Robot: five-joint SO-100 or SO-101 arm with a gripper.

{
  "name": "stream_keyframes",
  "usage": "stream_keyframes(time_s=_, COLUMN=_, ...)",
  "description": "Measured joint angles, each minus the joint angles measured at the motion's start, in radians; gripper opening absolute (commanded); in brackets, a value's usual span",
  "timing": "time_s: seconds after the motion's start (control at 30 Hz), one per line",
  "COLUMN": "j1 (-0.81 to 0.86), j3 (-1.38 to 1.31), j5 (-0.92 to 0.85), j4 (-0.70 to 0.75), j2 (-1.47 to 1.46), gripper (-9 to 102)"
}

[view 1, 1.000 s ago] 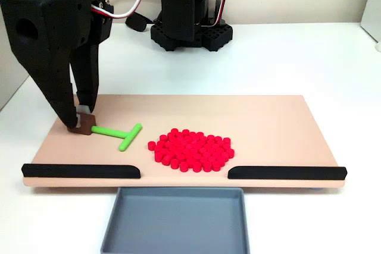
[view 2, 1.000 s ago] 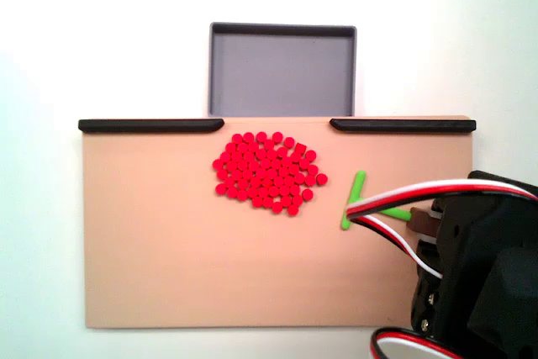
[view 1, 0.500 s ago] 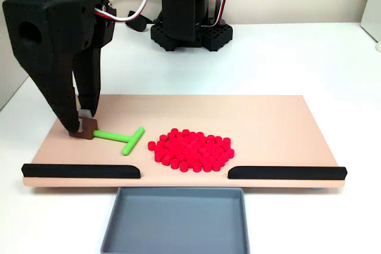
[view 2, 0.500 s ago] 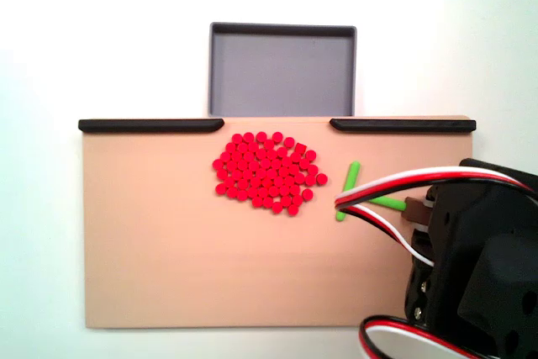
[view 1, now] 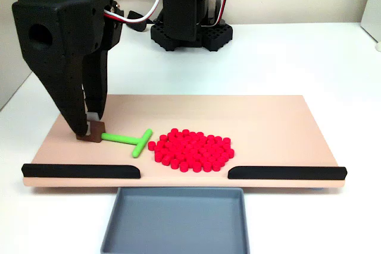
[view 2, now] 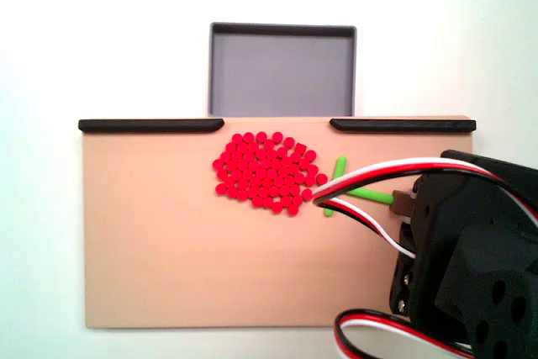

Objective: Gather the right side granules

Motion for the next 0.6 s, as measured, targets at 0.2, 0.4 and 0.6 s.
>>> stream_keyframes(time_s=0.2, j1=-0.015, j3=0.000, j5=0.000, j4=-0.002, j2=-0.005, gripper=0)
stream_keyframes(time_s=0.4, j1=-0.028, j3=0.000, j5=0.000, j4=-0.003, j2=-0.005, gripper=0)
stream_keyframes(time_s=0.6, j1=-0.041, j3=-0.002, j5=0.000, j4=0.003, j2=-0.005, gripper=0)
